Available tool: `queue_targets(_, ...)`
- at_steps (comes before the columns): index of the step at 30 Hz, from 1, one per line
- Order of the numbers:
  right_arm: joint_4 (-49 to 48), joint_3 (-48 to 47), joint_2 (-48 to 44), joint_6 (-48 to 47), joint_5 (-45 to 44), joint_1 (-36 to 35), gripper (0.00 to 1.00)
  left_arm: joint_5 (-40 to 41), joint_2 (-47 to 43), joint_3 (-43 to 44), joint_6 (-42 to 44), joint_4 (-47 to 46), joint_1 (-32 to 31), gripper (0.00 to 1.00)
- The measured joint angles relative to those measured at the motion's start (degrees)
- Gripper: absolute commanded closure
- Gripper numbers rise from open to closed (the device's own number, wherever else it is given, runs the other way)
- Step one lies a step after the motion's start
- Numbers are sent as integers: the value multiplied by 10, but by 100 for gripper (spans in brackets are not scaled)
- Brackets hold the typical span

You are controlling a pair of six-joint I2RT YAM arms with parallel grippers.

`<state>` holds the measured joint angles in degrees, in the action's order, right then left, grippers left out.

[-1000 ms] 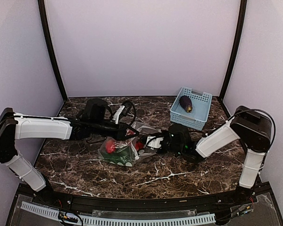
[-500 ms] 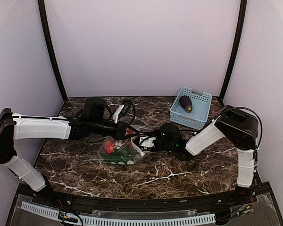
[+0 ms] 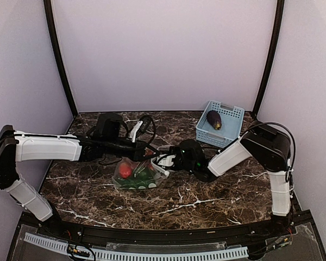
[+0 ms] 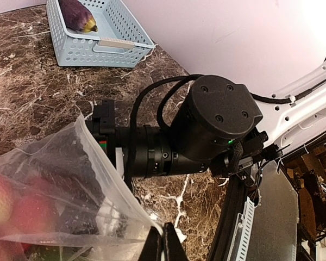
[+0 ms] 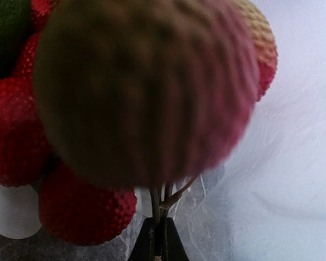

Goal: Open the zip-top bag and remove the fake food

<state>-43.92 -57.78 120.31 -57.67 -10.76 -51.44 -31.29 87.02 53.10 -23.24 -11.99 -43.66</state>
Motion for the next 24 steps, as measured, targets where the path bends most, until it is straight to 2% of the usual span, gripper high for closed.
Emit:
queue_targets(5,19,3,-9,1,-2,-3,100,19,1,0,0,1,0,99)
queue_targets(12,55,33,-72,14,-11,-16,100,48,7,7,0,2,1,99)
queue_targets(19,148,36,-125,54,-19,-38,100,79,14,19,-1,-1,1,99)
queue_targets(24,234,38,-155,118,-20,-48,100,97,27,19,-5,-5,2,99)
